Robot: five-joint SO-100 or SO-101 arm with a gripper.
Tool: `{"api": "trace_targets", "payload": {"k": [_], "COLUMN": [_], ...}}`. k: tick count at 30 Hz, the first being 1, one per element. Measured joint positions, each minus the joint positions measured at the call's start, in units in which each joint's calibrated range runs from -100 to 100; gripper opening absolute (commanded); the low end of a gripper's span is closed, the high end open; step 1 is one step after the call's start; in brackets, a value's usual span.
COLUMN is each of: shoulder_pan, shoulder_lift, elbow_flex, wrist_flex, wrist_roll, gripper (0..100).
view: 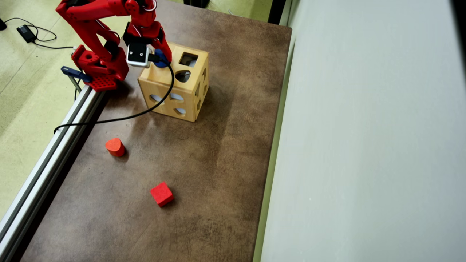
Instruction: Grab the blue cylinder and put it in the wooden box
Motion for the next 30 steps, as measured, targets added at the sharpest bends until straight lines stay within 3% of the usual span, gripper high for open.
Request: {"api": "trace_targets", "payload": {"k": [18,26,30], "shoulder_pan": [0.65,4.31,6.18], "shoulder_lift": [-1.69,-7.20,-7.29], "elbow_flex": [0.00,0.00,0.00], "wrist_flex": [0.00,0.00,0.00], "wrist_roll": [-0.05,-0.20,-0.20], "gripper": [26,2,2]}}
